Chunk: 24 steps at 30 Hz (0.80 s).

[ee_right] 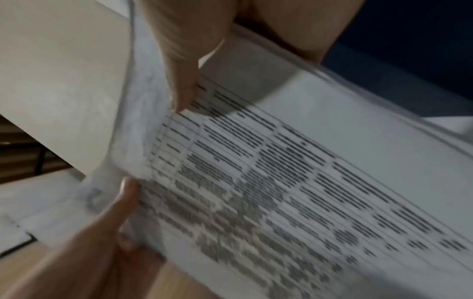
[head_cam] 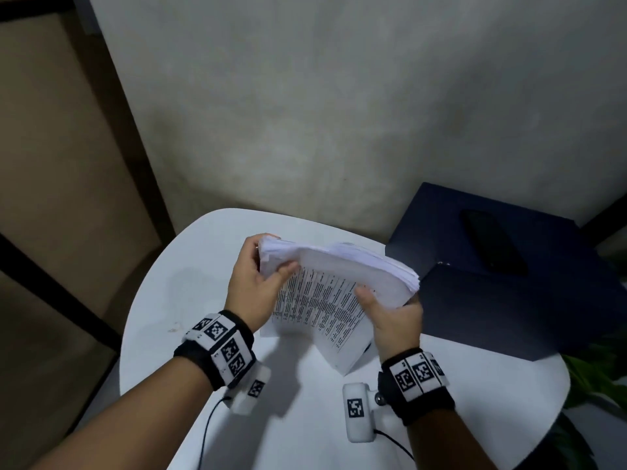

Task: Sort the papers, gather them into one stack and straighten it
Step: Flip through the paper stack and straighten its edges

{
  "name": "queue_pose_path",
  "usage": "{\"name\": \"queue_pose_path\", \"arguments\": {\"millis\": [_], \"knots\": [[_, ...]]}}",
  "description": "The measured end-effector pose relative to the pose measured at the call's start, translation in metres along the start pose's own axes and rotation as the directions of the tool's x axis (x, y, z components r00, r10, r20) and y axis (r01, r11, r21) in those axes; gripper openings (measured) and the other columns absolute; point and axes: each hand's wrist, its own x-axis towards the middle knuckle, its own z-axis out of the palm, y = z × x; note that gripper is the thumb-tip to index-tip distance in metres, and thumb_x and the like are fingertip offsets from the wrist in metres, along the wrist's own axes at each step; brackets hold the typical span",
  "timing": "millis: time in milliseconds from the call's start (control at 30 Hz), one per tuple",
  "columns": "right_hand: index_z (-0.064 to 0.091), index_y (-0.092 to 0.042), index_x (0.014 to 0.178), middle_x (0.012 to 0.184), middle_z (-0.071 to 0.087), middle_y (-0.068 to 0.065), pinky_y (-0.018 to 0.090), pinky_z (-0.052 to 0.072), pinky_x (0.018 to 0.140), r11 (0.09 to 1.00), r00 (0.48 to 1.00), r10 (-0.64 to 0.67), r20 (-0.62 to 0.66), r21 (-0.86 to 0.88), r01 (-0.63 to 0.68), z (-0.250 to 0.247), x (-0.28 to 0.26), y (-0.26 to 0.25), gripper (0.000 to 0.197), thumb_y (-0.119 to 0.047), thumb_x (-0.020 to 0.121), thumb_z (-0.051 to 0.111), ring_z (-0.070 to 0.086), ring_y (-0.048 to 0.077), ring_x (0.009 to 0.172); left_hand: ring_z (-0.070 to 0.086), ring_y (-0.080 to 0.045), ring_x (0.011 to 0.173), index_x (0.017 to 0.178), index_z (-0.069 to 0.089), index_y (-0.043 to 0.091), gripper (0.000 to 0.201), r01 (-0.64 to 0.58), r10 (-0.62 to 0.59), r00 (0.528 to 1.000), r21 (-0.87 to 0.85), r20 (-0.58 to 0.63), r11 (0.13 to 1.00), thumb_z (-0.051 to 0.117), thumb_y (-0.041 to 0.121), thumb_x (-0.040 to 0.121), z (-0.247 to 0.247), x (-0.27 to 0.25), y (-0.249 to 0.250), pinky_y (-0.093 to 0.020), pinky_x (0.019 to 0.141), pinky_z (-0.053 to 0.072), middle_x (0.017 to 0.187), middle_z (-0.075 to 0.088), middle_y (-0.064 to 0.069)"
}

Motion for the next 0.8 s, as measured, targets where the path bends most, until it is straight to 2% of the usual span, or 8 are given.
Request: {"name": "queue_pose_path", "arguments": {"millis": [133, 200, 267, 367, 500, 633, 733, 800], "knots": [[0.071, -0.016, 0.084, 0.075, 0.076, -0.006, 0.023, 0.056, 0.069, 1.000, 1.000, 0.013, -0.009, 0.016, -0.013, 0.000, 0.005, -0.005, 0.021, -0.007, 0.071, 0.084, 0.073, 0.010, 0.076, 0.064, -0.004, 0.096, 0.131, 0.036, 0.020, 0.062, 0.105, -0.103, 0.991, -0.026, 0.087, 0.994, 0.075, 0.009, 0.083, -0.001, 0.007, 0.006, -0.029, 0.092, 0.054, 0.110, 0.058, -0.003], [0.073, -0.017, 0.087, 0.080, 0.077, -0.005, 0.029, 0.058, 0.073, 0.993, 0.996, -0.093, 0.007, -0.073, 0.093, -0.003, 0.009, -0.018, 0.021, -0.012, 0.071, 0.085, 0.074, 0.010, 0.079, 0.052, -0.016, 0.121, 0.141, 0.027, 0.033, 0.087, -0.056, 0.052, 0.998, 0.205, 0.026, 0.977, 0.083, 0.031, 0.075, -0.008, 0.011, 0.020, -0.036, 0.106, 0.043, 0.131, 0.050, -0.002], [0.074, -0.017, 0.088, 0.079, 0.076, -0.002, 0.033, 0.059, 0.072, 0.920, 0.950, -0.288, 0.118, -0.241, 0.309, -0.003, 0.011, -0.033, 0.018, -0.017, 0.073, 0.085, 0.073, 0.016, 0.077, 0.036, -0.021, 0.134, 0.146, 0.028, 0.033, 0.097, -0.290, 0.302, 0.950, 0.565, 0.076, 0.773, 0.082, 0.049, 0.068, -0.008, 0.014, 0.044, -0.039, 0.112, 0.026, 0.143, 0.040, 0.002], [0.074, -0.017, 0.087, 0.078, 0.073, -0.002, 0.036, 0.056, 0.066, 0.677, 0.804, -0.476, 0.357, -0.434, 0.594, 0.010, 0.010, -0.053, 0.012, -0.018, 0.077, 0.081, 0.069, 0.019, 0.071, 0.045, -0.026, 0.132, 0.118, 0.058, 0.038, 0.044, -0.495, 0.390, 0.848, 0.800, 0.359, 0.341, 0.066, 0.048, 0.076, 0.010, 0.017, 0.072, -0.050, 0.108, 0.028, 0.135, 0.055, 0.005], [0.064, -0.031, 0.103, 0.114, 0.056, -0.017, 0.045, 0.049, 0.096, 0.741, 0.876, -0.454, 0.164, -0.477, 0.474, 0.014, 0.008, -0.042, 0.040, -0.027, 0.069, 0.084, 0.055, 0.021, 0.112, 0.065, -0.031, 0.074, 0.089, 0.055, 0.028, 0.013, -0.463, 0.251, 0.884, 0.661, 0.395, 0.590, 0.065, 0.037, 0.088, 0.005, 0.022, 0.060, -0.037, 0.062, 0.050, 0.077, 0.072, -0.001], [0.028, -0.026, 0.145, 0.152, 0.032, 0.004, 0.053, 0.030, 0.114, 0.864, 0.915, -0.238, -0.326, -0.502, 0.046, -0.024, 0.014, 0.011, 0.112, -0.032, 0.054, 0.093, 0.031, 0.025, 0.139, 0.070, -0.007, 0.082, 0.093, 0.072, 0.029, 0.013, -0.167, 0.094, 0.974, 0.380, 0.204, 0.910, 0.076, 0.022, 0.083, -0.030, 0.030, 0.038, -0.023, 0.077, 0.053, 0.083, 0.075, 0.012], [0.029, -0.028, 0.144, 0.137, 0.053, 0.002, 0.043, 0.045, 0.106, 0.994, 0.962, 0.111, -0.249, 0.010, -0.112, -0.043, 0.015, 0.032, 0.106, -0.012, 0.059, 0.092, 0.055, 0.015, 0.124, 0.072, -0.007, 0.085, 0.096, 0.073, 0.021, 0.017, 0.060, -0.089, 0.985, 0.191, 0.147, 0.980, 0.077, 0.014, 0.081, -0.050, 0.033, 0.016, -0.023, 0.081, 0.055, 0.087, 0.078, 0.010], [0.054, -0.020, 0.123, 0.112, 0.068, -0.004, 0.032, 0.053, 0.089, 0.990, 0.982, 0.142, -0.126, 0.010, -0.142, -0.051, 0.016, 0.031, 0.066, -0.009, 0.067, 0.087, 0.068, 0.005, 0.100, 0.072, -0.003, 0.080, 0.099, 0.072, 0.011, 0.017, 0.139, -0.160, 0.980, 0.163, 0.120, 0.977, 0.075, 0.015, 0.083, -0.052, 0.030, 0.004, -0.018, 0.074, 0.053, 0.083, 0.078, 0.012]]}}
